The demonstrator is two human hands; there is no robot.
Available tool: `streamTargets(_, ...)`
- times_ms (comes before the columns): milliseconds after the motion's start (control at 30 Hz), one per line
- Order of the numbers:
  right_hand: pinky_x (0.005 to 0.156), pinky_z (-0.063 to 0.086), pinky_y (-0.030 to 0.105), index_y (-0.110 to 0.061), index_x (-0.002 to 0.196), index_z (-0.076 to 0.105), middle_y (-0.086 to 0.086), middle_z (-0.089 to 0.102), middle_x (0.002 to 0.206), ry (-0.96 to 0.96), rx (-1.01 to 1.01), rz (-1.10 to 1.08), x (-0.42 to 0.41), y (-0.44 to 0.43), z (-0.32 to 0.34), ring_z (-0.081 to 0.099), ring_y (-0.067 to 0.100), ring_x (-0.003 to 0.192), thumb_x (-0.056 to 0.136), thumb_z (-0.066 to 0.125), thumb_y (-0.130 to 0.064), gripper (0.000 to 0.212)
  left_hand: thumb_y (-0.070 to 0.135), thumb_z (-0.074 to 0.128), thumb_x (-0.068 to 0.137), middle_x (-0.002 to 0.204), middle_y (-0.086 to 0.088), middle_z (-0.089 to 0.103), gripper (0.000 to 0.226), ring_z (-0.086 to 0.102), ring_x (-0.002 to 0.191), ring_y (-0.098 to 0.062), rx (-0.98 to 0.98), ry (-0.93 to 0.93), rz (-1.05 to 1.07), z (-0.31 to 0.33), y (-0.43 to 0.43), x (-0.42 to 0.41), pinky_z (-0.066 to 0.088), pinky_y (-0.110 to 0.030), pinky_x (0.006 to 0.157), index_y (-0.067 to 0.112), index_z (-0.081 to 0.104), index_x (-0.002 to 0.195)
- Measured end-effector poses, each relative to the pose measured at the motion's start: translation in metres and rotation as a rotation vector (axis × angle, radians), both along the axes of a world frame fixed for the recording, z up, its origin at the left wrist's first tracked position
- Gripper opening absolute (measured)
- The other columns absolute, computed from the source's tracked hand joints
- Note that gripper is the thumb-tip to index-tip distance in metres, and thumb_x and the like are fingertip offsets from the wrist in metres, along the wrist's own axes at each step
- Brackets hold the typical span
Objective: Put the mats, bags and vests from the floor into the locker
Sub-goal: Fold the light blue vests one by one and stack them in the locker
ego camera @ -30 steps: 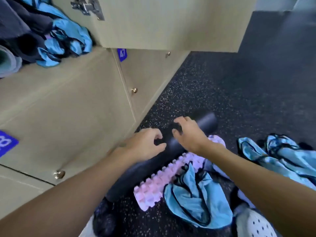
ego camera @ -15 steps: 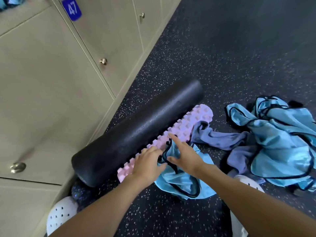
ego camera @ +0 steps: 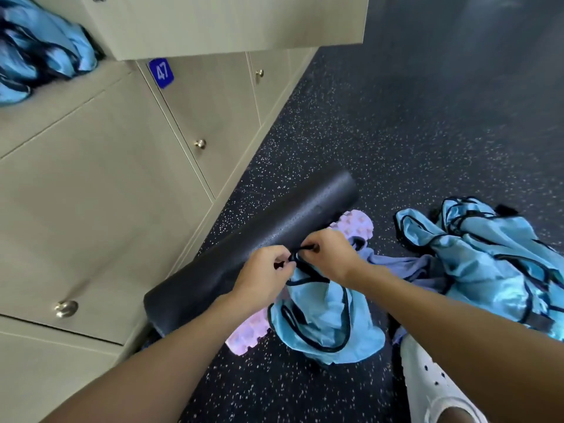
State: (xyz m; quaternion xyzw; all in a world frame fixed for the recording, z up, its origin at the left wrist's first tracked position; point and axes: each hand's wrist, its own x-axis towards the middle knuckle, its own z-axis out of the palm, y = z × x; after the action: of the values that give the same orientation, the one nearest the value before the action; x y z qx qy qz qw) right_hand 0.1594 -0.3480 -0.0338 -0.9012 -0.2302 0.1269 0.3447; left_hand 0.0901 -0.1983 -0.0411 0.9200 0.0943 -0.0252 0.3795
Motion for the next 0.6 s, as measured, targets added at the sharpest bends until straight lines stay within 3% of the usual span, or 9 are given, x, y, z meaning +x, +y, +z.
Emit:
streamTargets(100,0.056,0.037,0.025,-0.011,0.069,0.064,-0.002,0.061,0.061,-0.07,0.046,0.051,0.002,-0.006,0.058,0.049,0.013,0.06,0.086,0.065,-0.014,0.017,0.014,0.069,0.084,0.069,0.0,0.068,0.017,0.066,0.073,-0.018,-0.06,-0.092,0.0,0.048,0.003,0.005,0.054,-0.039,0.077,0.017,0.063,0.069)
streamTargets(267,0.053,0.034,0.011,-0.016,0.07,0.065,-0.011,0.056,0.059,-0.171,0.123,0.076,-0.007,-0.011,0.168,0.046,0.002,0.055,0.087,0.066,-0.013,0.017,0.005,0.066,0.085,0.067,-0.009,0.063,0.015,0.053,0.062,-0.011,-0.183,-0.261,-0.011,0.151,0.0,-0.002,0.045,-0.031,0.065,0.013,0.064,0.072)
streamTargets(367,0.054,0.044,0.019,-0.01,0.072,0.07,-0.006,0.063,0.059,-0.199,0.296,0.027,-0.019,-0.006,0.225,0.05,-0.001,0.05,0.087,0.066,-0.011,0.016,0.009,0.067,0.09,0.085,-0.004,0.068,0.004,0.06,0.075,-0.005,-0.314,-0.326,-0.046,0.212,-0.002,-0.019,0.048,-0.024,0.075,0.012,0.064,0.093)
streamTargets(433,0.061,0.051,0.036,-0.002,0.079,0.072,0.006,0.068,0.067,-0.15,0.459,-0.01,-0.03,0.0,0.256,0.056,0.009,0.059,0.089,0.064,-0.009,0.014,0.023,0.074,0.088,0.109,0.004,0.068,0.031,0.064,0.1,-0.003,-0.347,-0.3,-0.095,0.239,0.002,-0.032,0.049,-0.022,0.091,0.021,0.058,0.115)
streamTargets(467,0.064,0.052,0.038,0.001,0.082,0.071,0.011,0.068,0.071,-0.101,0.536,-0.015,-0.037,0.003,0.269,0.057,0.013,0.063,0.09,0.064,-0.008,0.014,0.028,0.076,0.085,0.116,0.007,0.067,0.04,0.063,0.107,-0.003,-0.32,-0.287,-0.104,0.249,0.004,-0.04,0.048,-0.021,0.095,0.025,0.056,0.12)
streamTargets(600,0.077,0.056,0.031,0.001,0.087,0.072,0.012,0.069,0.079,0.071,0.746,0.06,-0.064,0.01,0.297,0.06,0.014,0.068,0.092,0.061,-0.003,0.013,0.022,0.071,0.09,0.094,0.011,0.073,0.009,0.067,0.087,-0.001,-0.345,-0.358,-0.057,0.27,0.007,-0.066,0.051,-0.014,0.079,0.027,0.068,0.096)
